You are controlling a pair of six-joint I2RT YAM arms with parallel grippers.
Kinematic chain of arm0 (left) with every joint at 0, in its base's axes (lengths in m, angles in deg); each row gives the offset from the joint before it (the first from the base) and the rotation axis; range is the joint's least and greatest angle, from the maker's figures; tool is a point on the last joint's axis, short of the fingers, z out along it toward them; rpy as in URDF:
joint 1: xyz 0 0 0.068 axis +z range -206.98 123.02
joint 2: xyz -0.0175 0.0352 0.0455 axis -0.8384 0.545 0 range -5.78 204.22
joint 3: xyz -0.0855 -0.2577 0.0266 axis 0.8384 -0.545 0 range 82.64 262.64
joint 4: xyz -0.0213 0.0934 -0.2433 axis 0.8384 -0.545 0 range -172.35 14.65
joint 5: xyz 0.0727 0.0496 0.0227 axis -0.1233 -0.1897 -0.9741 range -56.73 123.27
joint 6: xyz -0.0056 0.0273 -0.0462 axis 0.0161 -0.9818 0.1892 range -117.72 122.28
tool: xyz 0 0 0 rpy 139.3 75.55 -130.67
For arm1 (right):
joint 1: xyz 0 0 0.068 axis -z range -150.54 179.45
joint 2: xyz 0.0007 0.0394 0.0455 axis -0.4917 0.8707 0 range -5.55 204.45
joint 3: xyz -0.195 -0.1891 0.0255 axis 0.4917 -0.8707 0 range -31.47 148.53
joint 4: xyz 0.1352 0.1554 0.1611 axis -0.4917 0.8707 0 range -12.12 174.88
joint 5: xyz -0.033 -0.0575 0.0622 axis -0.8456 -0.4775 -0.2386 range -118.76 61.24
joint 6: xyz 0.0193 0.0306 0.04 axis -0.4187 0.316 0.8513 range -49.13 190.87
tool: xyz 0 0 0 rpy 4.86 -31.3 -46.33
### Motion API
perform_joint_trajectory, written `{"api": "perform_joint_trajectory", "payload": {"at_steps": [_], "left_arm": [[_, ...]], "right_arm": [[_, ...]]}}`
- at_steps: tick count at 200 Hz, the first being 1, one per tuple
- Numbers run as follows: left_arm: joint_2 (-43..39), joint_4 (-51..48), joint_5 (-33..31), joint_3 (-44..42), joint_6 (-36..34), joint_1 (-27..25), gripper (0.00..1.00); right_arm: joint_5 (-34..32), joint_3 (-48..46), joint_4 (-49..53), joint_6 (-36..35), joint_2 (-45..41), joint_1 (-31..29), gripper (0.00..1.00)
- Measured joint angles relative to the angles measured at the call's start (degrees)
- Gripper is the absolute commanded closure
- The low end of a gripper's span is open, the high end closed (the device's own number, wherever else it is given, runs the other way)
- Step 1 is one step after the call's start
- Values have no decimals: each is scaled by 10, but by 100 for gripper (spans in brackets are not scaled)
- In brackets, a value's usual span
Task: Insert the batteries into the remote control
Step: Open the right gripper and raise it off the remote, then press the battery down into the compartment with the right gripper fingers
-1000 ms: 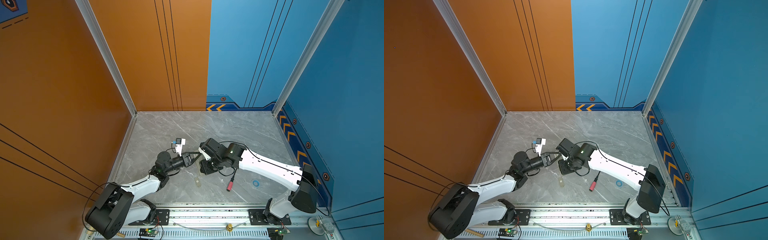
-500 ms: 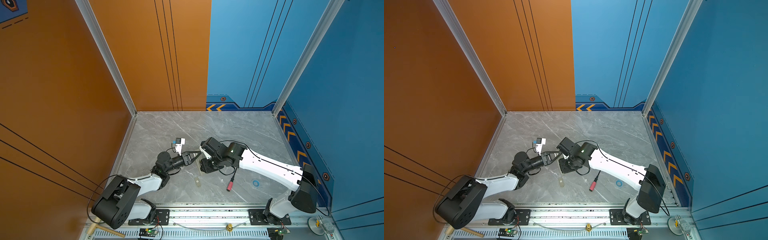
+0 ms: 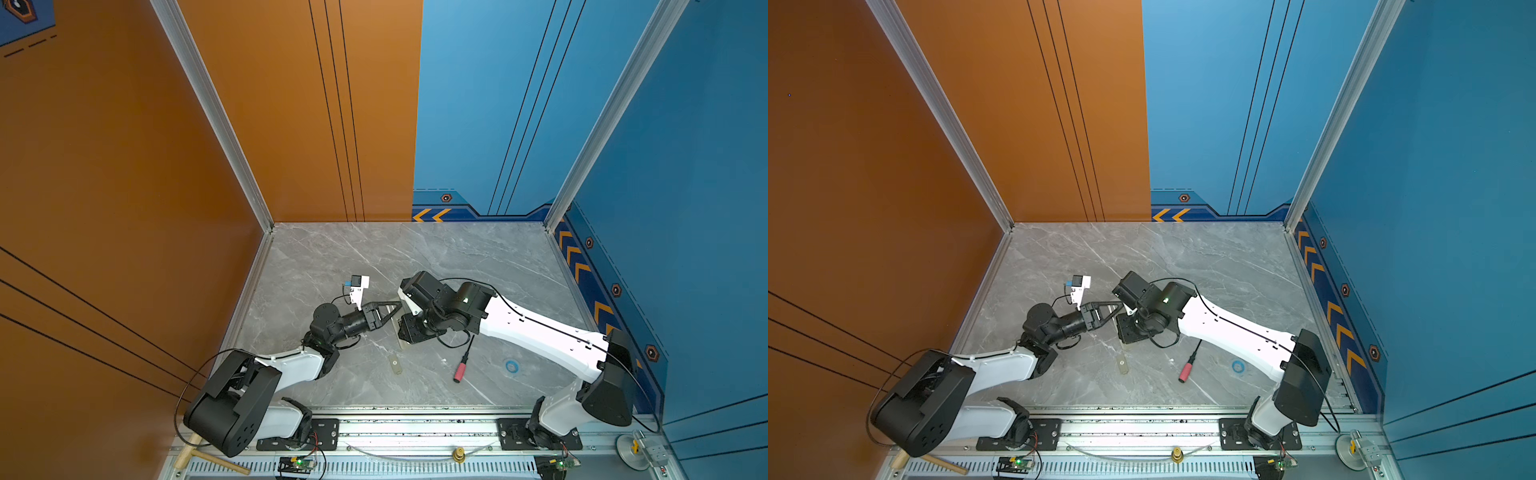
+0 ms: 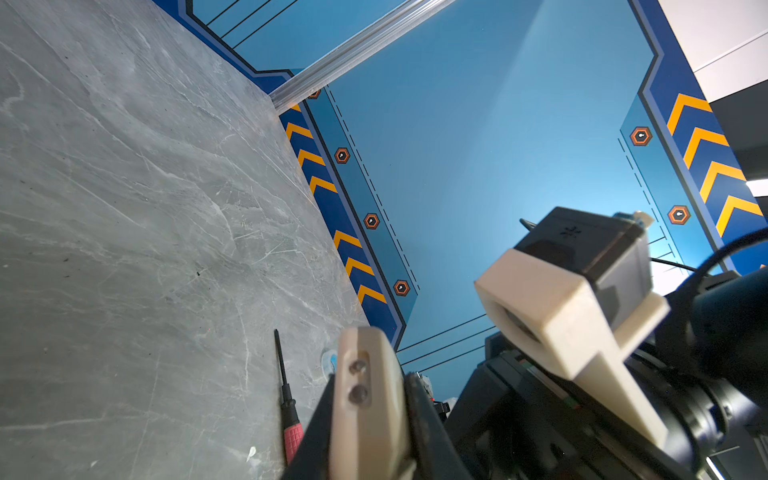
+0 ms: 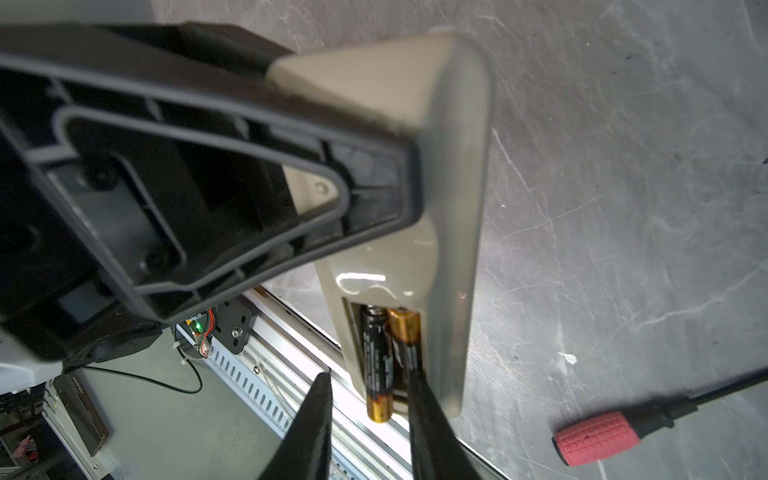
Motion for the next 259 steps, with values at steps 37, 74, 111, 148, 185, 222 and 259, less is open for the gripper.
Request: {"api": "perform_joint_trajectory", "payload": {"at_steps": [37, 74, 111, 148, 185, 222, 259], "left_arm": [[16, 27, 13, 0, 24, 5, 100], [30, 50, 24, 0, 47, 11, 100], [32, 49, 38, 2, 56, 11, 100], [31, 24, 58, 18, 65, 11, 100], [29, -4, 76, 25, 71, 11, 100], [27, -12, 90, 29, 79, 11, 100], [26, -17, 100, 29, 83, 11, 100]], "right_arm": [[-17, 8, 17, 0, -13, 0, 69], [-49, 46, 61, -18, -50, -7, 69], [-89, 73, 87, -108, -89, -34, 70], [-115, 68, 87, -242, -114, -77, 73], [-119, 43, 69, -379, -128, -111, 77], [-116, 25, 59, -489, -129, -114, 80], [-104, 18, 58, -555, -120, -111, 76]]}}
